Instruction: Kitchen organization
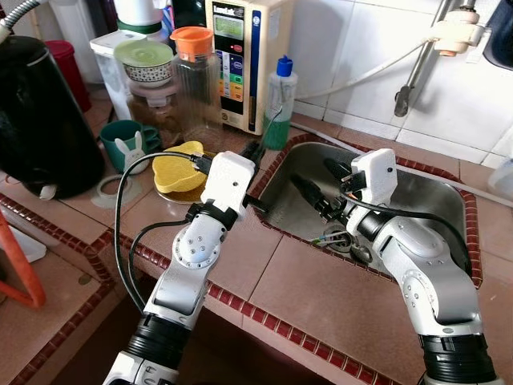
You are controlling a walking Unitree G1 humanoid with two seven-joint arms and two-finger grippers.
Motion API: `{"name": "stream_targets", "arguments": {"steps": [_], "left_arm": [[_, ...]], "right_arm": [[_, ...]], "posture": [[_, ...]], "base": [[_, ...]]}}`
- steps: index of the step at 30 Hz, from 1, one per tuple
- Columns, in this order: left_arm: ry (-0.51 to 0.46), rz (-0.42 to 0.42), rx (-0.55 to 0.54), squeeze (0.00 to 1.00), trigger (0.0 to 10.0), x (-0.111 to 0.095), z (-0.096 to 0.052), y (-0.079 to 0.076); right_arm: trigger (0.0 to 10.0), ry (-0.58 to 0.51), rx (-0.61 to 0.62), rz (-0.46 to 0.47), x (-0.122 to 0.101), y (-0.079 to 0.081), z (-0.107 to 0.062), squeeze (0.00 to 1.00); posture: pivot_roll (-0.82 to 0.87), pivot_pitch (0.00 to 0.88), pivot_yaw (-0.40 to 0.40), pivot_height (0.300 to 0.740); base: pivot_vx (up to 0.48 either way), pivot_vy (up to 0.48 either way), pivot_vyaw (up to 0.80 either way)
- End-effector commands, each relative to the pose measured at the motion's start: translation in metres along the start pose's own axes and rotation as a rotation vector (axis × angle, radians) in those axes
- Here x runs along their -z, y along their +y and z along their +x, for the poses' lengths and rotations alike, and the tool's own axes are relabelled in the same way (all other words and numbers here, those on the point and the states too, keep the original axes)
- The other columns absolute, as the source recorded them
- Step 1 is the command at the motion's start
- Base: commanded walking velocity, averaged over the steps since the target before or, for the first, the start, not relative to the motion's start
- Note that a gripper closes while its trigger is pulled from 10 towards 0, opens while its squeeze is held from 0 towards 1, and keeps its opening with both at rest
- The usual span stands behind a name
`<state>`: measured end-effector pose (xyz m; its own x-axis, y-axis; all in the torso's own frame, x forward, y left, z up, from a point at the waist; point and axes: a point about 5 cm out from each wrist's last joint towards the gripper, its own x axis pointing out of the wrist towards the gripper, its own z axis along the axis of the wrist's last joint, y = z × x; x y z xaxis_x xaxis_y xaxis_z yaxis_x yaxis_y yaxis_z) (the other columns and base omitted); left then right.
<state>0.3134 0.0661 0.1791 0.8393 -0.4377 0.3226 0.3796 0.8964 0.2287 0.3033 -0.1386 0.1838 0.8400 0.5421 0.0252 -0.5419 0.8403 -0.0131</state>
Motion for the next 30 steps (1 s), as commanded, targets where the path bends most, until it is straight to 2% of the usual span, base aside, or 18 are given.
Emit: {"name": "stream_targets", "arguments": {"steps": [1,7,8,9,10,11,14,19,27,28,29,30], "left_arm": [[-0.018,0.000,0.008,0.00,0.0,-0.007,0.002,0.001],[-0.009,-0.012,0.018,0.00,0.0,-0.008,0.001,0.002],[-0.011,-0.137,0.110,0.00,0.0,-0.012,0.002,-0.015],[-0.004,-0.305,0.211,0.00,0.0,-0.016,0.000,-0.034],[-0.009,-0.487,0.350,0.00,0.0,-0.024,-0.003,-0.056],[-0.006,-0.504,0.369,0.00,0.0,-0.025,-0.004,-0.058],[0.000,-0.499,0.378,0.00,0.0,-0.025,-0.005,-0.059],[0.016,-0.494,0.376,0.00,0.0,-0.023,-0.006,-0.056],[0.027,-0.518,0.381,0.00,0.0,-0.026,-0.006,-0.051],[0.032,-0.517,0.384,0.00,0.0,-0.025,-0.006,-0.051],[0.036,-0.516,0.387,0.00,0.0,-0.025,-0.007,-0.051],[0.042,-0.515,0.386,0.00,0.0,-0.024,-0.007,-0.051]], "right_arm": [[10.0,-0.003,0.008,0.015,-0.002,-0.002,0.000,0.00],[10.0,-0.004,0.012,0.027,-0.003,-0.003,0.001,0.00],[10.0,-0.053,0.079,0.188,-0.004,-0.013,0.003,0.00],[10.0,-0.151,0.143,0.439,-0.007,-0.026,0.005,0.00],[10.0,-0.285,0.159,0.784,-0.008,-0.037,0.008,0.00],[10.0,-0.308,0.159,0.834,-0.008,-0.039,0.008,0.00],[10.0,-0.271,0.125,0.747,-0.010,-0.030,0.011,0.00],[10.0,-0.247,0.117,0.754,-0.006,-0.026,0.011,0.00],[10.0,-0.229,0.141,0.798,-0.004,-0.032,0.008,0.00],[9.0,-0.233,0.142,0.795,-0.005,-0.032,0.008,0.00],[9.0,-0.235,0.143,0.793,-0.006,-0.032,0.008,0.00],[0.0,-0.239,0.143,0.791,-0.007,-0.033,0.008,0.00]], "posture": [[0.10,0.007,-0.004,0.740],[0.10,0.007,-0.004,0.740],[0.10,0.008,-0.006,0.740],[0.10,0.011,-0.006,0.740],[0.10,0.011,-0.005,0.740],[0.11,0.011,-0.005,0.740],[0.11,0.011,-0.004,0.740],[0.11,0.012,-0.002,0.740],[0.10,0.012,-0.002,0.740],[0.10,0.012,-0.002,0.740],[0.10,0.011,-0.002,0.740],[0.10,0.011,-0.001,0.740]], "base": [[0.000,0.000,0.00],[0.000,0.000,0.00],[0.000,0.000,0.00],[0.000,0.000,0.00],[0.000,0.000,0.00],[0.000,0.000,0.00],[0.000,0.000,0.00],[0.000,0.000,0.00],[0.000,0.000,0.00],[0.000,0.000,0.00],[0.000,0.000,0.00],[0.000,0.000,0.00]]}}
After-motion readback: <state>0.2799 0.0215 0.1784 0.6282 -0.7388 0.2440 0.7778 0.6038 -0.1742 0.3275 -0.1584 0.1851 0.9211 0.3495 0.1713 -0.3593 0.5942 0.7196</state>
